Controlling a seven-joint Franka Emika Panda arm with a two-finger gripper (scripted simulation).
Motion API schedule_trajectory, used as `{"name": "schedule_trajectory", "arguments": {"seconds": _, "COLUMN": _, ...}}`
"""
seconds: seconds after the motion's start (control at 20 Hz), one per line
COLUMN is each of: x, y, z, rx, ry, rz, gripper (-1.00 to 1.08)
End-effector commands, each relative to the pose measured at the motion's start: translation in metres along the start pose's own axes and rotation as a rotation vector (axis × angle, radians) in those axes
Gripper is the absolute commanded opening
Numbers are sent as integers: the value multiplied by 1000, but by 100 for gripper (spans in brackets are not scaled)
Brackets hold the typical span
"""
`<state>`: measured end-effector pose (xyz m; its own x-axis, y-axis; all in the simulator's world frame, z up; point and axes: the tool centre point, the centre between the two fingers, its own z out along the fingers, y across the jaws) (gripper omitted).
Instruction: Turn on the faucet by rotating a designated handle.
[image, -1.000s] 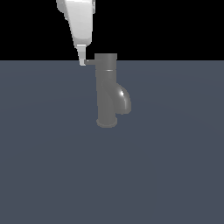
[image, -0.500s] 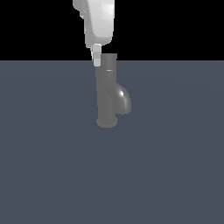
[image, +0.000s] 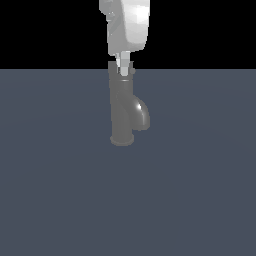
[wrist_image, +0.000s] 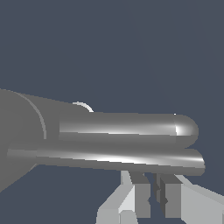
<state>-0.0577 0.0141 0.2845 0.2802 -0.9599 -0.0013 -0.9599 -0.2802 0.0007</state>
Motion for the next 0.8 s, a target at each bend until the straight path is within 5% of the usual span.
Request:
{"name": "schedule_trajectory", "arguments": {"seconds": 0.0, "x": 21, "y": 1, "z": 0, "rx": 2, "ry": 2, "rz": 16, "gripper": -100}}
{"name": "schedule_trajectory", "arguments": {"seconds": 0.75, "x": 84, "y": 0, "z": 0, "rx": 1, "ry": 1, "rz": 23, "gripper": -100}}
